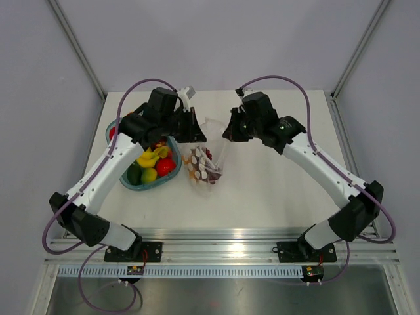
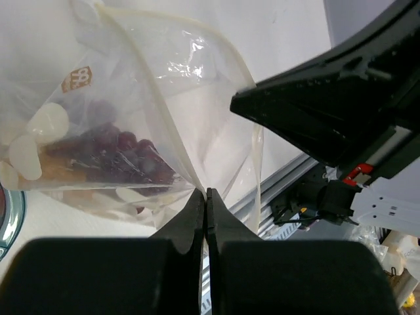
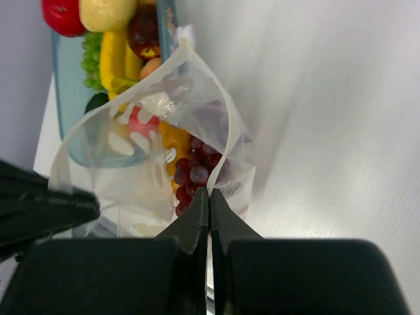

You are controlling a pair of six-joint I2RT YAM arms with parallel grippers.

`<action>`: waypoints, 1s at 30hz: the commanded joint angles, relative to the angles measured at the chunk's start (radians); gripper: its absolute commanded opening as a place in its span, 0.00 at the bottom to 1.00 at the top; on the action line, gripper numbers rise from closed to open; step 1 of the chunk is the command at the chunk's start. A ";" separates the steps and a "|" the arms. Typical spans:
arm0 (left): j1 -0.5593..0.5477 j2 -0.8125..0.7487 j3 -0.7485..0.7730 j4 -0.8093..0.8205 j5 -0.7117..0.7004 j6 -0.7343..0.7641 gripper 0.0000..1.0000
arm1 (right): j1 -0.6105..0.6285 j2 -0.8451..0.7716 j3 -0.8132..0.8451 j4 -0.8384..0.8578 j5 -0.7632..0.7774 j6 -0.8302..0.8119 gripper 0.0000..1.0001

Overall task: Place the food in the zip-top bag and seal the zipper
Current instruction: Adjust the zipper food storage bag at the center of the board.

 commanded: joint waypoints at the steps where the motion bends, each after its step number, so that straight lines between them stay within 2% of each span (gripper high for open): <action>1: 0.005 -0.034 0.062 0.036 0.008 -0.009 0.00 | 0.012 -0.127 0.014 0.027 -0.002 -0.006 0.00; 9: 0.048 0.017 -0.096 0.109 0.025 0.052 0.00 | 0.012 -0.169 -0.177 0.087 0.047 0.044 0.00; 12: 0.076 0.032 -0.148 0.149 0.056 0.078 0.00 | 0.011 -0.172 -0.194 0.112 0.047 0.054 0.00; 19: 0.113 0.077 -0.090 0.068 0.034 0.146 0.00 | 0.012 -0.137 -0.165 0.167 0.058 0.091 0.00; 20: 0.117 0.074 -0.090 0.066 0.030 0.150 0.03 | 0.012 -0.131 -0.163 0.178 0.058 0.105 0.00; 22: 0.131 0.065 -0.081 0.036 0.019 0.167 0.16 | 0.014 -0.114 -0.159 0.198 0.021 0.117 0.00; 23: 0.136 0.062 -0.074 0.024 0.002 0.176 0.23 | 0.014 -0.109 -0.155 0.204 0.020 0.126 0.00; 24: 0.140 0.060 -0.061 0.007 -0.012 0.193 0.36 | 0.014 -0.104 -0.154 0.218 0.017 0.131 0.00; 28: 0.180 0.046 -0.053 -0.044 -0.070 0.223 0.38 | 0.015 -0.077 -0.148 0.236 -0.002 0.149 0.00; 30: 0.252 0.037 -0.057 -0.049 -0.049 0.223 0.38 | 0.017 -0.069 -0.140 0.239 -0.008 0.149 0.00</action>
